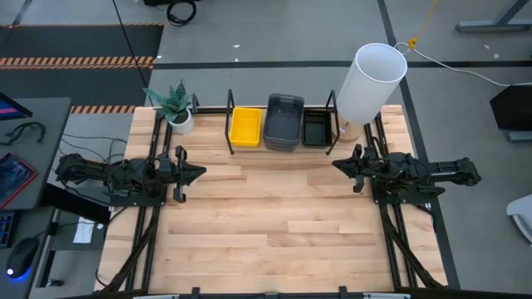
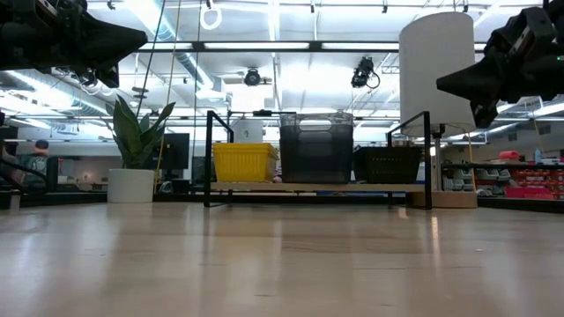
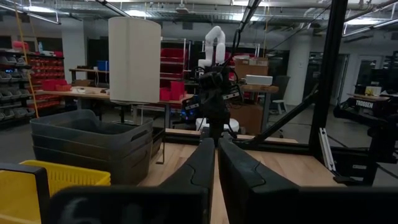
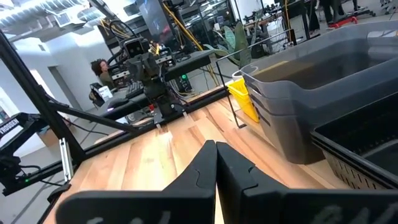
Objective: Stack baskets on shelf by color
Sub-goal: Return to Home Position
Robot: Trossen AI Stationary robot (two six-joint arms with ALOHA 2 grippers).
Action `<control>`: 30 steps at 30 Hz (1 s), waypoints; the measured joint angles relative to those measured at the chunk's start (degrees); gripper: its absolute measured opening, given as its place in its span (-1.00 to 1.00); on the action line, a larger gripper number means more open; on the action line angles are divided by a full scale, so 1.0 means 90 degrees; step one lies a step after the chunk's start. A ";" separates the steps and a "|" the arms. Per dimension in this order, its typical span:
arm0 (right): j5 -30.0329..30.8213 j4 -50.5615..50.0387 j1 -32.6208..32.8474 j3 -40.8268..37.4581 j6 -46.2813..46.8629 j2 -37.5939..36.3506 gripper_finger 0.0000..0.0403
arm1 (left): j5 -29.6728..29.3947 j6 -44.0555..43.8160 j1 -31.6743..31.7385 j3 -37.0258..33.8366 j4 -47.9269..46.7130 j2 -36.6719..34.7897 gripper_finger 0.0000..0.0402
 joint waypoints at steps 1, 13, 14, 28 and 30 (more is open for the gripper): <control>0.0000 0.0000 0.0000 0.0000 -0.0018 0.0004 -0.97 | 0.0000 0.0000 0.0001 0.0001 0.0000 0.0000 -0.86; 0.0000 0.0005 0.0000 0.0000 -0.1130 0.0005 -0.92 | 0.0000 0.0000 0.0001 0.0000 0.0000 0.0000 -0.85; 0.0000 0.0005 0.0000 0.0000 -0.1132 0.0005 -0.93 | 0.0000 0.0000 0.0000 0.0000 0.0000 0.0000 -0.86; -0.0002 0.0011 0.0000 0.0000 -0.1171 0.0005 -0.92 | 0.0000 0.0000 0.0000 0.0000 0.0000 0.0000 -0.82; -0.0002 0.0011 0.0000 0.0000 -0.1173 0.0005 -0.92 | 0.0000 0.0000 0.0002 0.0000 0.0000 0.0000 -0.82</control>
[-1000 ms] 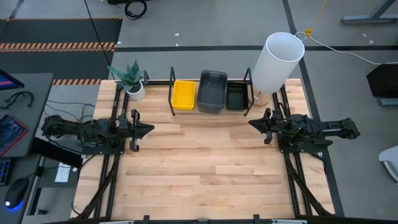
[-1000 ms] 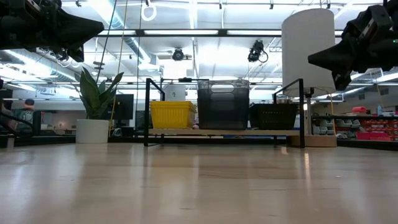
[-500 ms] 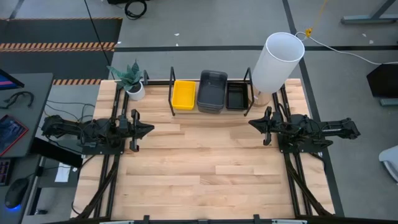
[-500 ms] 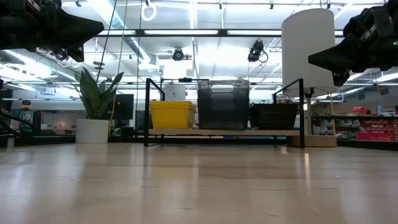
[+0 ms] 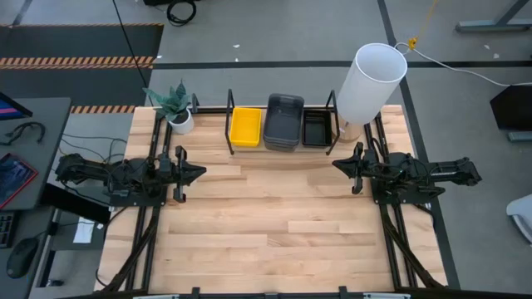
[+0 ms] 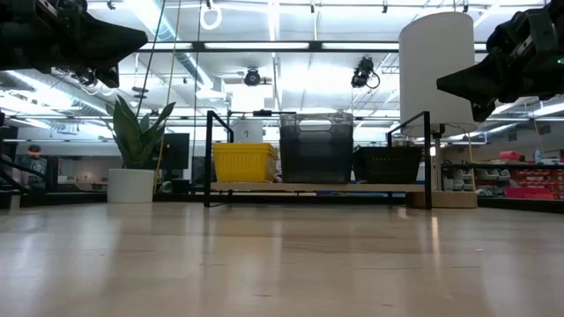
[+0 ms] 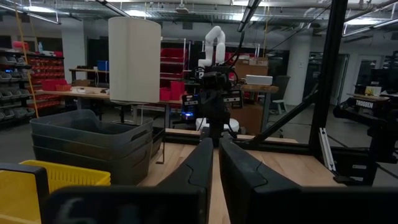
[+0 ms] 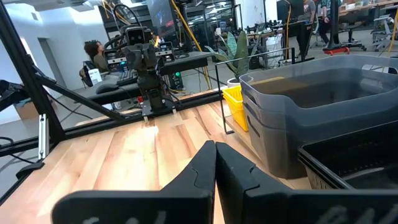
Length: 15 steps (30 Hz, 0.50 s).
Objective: Stack baskets on shelf by color
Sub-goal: Return to Home Position
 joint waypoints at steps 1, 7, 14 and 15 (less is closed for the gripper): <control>0.0000 0.0001 0.0000 0.0000 0.0000 0.0000 -0.92 | 0.0000 0.0000 -0.0002 0.0000 0.0000 0.0000 -0.83; 0.0000 0.0001 0.0000 0.0000 -0.0002 0.0000 -0.93 | 0.0000 0.0000 0.0000 0.0002 0.0000 0.0000 -0.87; -0.0002 0.0001 0.0000 0.0000 -0.0002 0.0000 -0.93 | 0.0000 -0.0001 0.0000 0.0000 0.0000 0.0000 -0.84; -0.0002 -0.0001 0.0000 0.0002 -0.0002 0.0000 -0.93 | 0.0000 -0.0001 -0.0002 0.0001 0.0000 0.0000 -0.84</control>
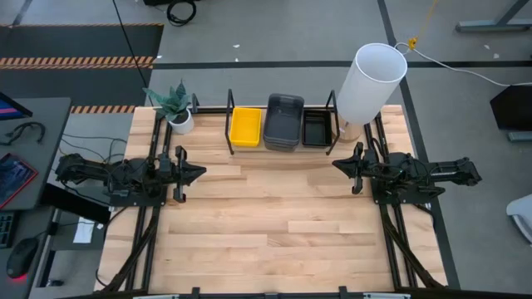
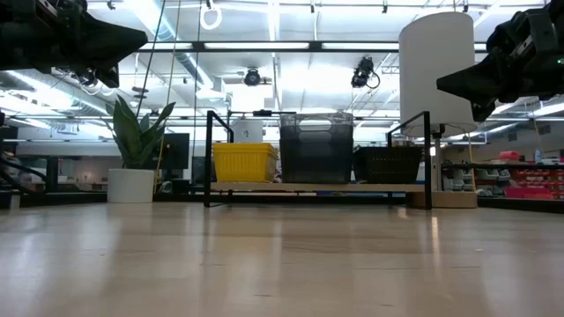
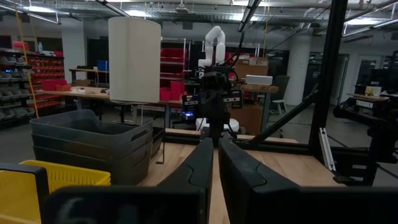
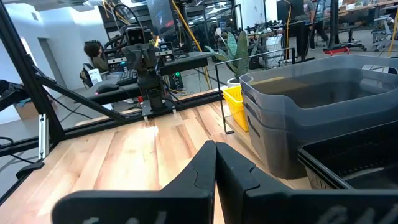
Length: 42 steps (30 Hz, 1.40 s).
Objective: Stack baskets on shelf by color
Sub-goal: Return to Home Position
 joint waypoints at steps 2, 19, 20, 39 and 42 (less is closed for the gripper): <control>0.0000 0.0002 0.0000 -0.0002 0.0000 0.0000 -0.93 | 0.0000 0.0001 0.0002 -0.0001 0.0000 0.0000 -0.83; 0.0000 0.0002 0.0000 0.0000 0.0002 0.0000 -0.93 | 0.0000 -0.0001 0.0000 -0.0001 0.0000 0.0000 -0.85; 0.0000 0.0002 0.0000 0.0000 0.0002 0.0000 -0.93 | 0.0000 0.0000 0.0001 -0.0001 0.0000 0.0000 -0.84; 0.0000 0.0002 0.0000 0.0000 0.0002 0.0000 -0.93 | 0.0000 0.0001 0.0002 -0.0001 0.0000 0.0000 -0.85; 0.0000 0.0002 0.0002 0.0000 0.0002 0.0000 -0.93 | 0.0000 0.0001 0.0001 0.0000 0.0000 0.0000 -0.83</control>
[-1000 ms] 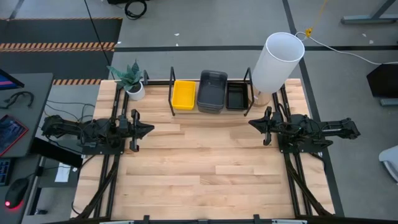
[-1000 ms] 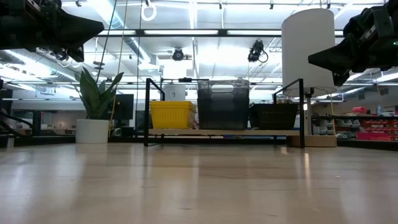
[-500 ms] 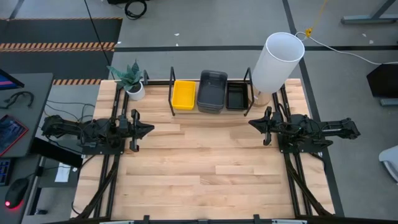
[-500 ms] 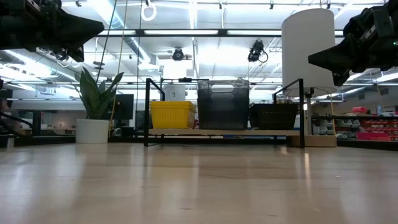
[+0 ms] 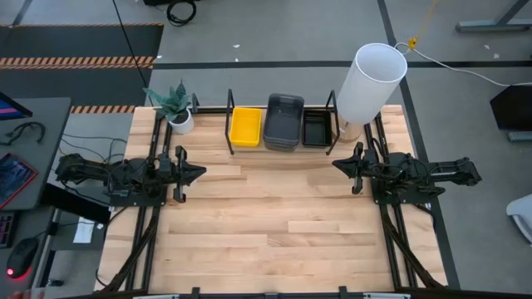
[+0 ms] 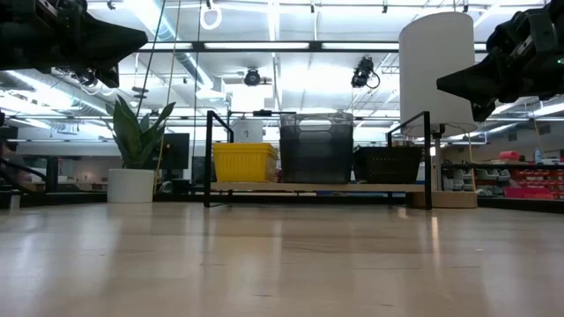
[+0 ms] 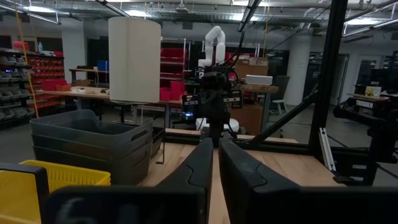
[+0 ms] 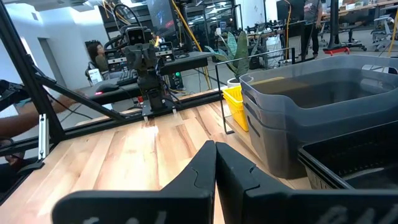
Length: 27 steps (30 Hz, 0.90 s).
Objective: Stack baskets on shelf by color
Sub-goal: Return to Home Position
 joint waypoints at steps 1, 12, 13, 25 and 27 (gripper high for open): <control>0.0000 0.0000 -0.0001 0.0000 0.0000 0.0000 -0.93 | 0.0000 0.0000 0.0000 -0.0002 0.0000 0.0000 -0.82; 0.0000 0.0000 0.0000 0.0000 0.0000 0.0000 -0.93 | 0.0000 -0.0002 0.0000 -0.0002 0.0000 0.0000 -0.87; 0.0000 -0.0001 0.0000 0.0000 0.0000 0.0002 -0.93 | 0.0000 0.0000 0.0000 -0.0002 0.0000 0.0000 -0.87; 0.0000 0.0000 -0.0001 0.0000 0.0000 0.0001 -0.93 | 0.0000 0.0000 0.0002 -0.0002 0.0000 0.0000 -0.83; 0.0000 0.0000 0.0000 0.0000 0.0000 0.0001 -0.93 | 0.0000 -0.0002 0.0002 -0.0002 0.0000 0.0000 -0.84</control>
